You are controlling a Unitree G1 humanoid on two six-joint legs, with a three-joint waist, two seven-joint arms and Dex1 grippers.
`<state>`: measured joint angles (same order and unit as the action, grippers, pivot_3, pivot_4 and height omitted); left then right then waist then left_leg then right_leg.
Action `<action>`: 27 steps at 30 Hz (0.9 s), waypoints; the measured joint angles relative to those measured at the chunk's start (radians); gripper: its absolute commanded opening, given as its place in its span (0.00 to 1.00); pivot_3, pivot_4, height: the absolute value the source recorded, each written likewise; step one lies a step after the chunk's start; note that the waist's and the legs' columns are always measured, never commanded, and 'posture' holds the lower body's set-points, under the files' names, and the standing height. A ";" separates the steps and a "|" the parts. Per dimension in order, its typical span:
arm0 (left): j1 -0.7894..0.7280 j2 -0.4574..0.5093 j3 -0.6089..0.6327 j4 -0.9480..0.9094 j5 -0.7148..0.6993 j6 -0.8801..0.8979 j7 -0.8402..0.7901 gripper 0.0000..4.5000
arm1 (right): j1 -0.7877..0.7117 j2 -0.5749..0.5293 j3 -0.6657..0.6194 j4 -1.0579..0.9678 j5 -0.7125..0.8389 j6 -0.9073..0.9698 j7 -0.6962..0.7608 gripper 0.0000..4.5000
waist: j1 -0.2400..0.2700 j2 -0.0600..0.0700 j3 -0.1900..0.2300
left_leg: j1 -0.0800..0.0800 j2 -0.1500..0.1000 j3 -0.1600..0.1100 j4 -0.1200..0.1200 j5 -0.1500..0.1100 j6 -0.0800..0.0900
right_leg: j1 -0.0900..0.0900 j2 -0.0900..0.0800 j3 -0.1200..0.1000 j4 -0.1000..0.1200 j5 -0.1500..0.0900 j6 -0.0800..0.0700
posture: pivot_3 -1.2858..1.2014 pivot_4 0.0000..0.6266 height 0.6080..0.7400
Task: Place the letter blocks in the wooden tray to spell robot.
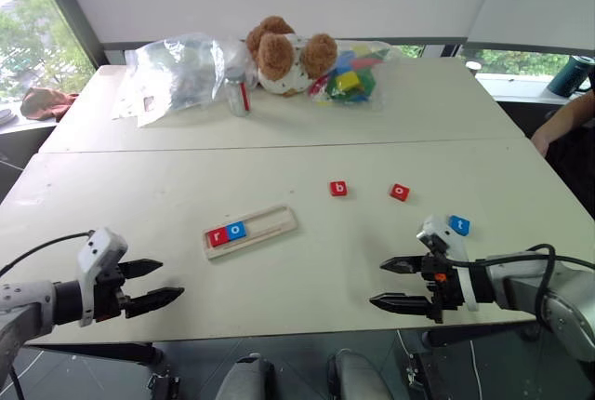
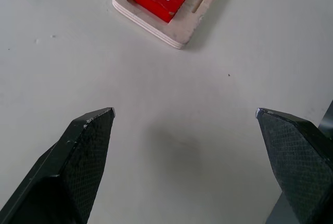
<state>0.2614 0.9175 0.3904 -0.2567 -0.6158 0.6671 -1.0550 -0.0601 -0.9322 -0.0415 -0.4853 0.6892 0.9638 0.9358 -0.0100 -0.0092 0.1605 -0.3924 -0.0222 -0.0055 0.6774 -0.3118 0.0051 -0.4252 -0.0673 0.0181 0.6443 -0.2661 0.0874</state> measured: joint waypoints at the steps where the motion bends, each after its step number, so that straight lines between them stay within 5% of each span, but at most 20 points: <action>1: 0.000 -0.006 0.002 -0.001 -0.001 -0.002 0.001 1.00 | 0.000 0.000 0.001 0.000 -0.001 -0.003 0.000 0.99 | 0.000 0.000 0.000 | 0.000 0.000 0.000 0.000 0.000 0.000 | 0.000 0.000 0.000 0.000 0.000 0.000 | 0.52 0.24 1.00; 21: -0.025 -0.030 0.029 0.001 0.012 -0.028 0.059 1.00 | -0.050 0.033 0.044 0.082 -0.077 -0.059 -0.031 0.99 | 0.001 0.000 0.000 | 0.000 0.000 0.000 0.000 0.000 0.000 | 0.000 0.000 0.000 0.000 0.000 0.000 | 0.52 0.24 1.00; 27: -0.185 0.012 -0.013 0.081 0.056 -0.093 0.024 1.00 | -0.124 0.037 0.030 0.119 -0.080 -0.051 -0.037 0.99 | 0.001 0.000 0.000 | 0.000 0.000 0.000 0.001 0.000 0.000 | 0.000 0.000 0.000 0.000 0.000 0.000 | 0.52 0.24 1.00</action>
<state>0.0763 0.9300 0.3773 -0.1753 -0.5602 0.5739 -1.0311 -0.1839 -0.8954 -0.0110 -0.3666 0.6094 0.9124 0.8992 -0.0092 -0.0092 0.1606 -0.3924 -0.0224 -0.0054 0.6779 -0.3118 0.0050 -0.4251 -0.0673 0.0180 0.6446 -0.2660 0.0876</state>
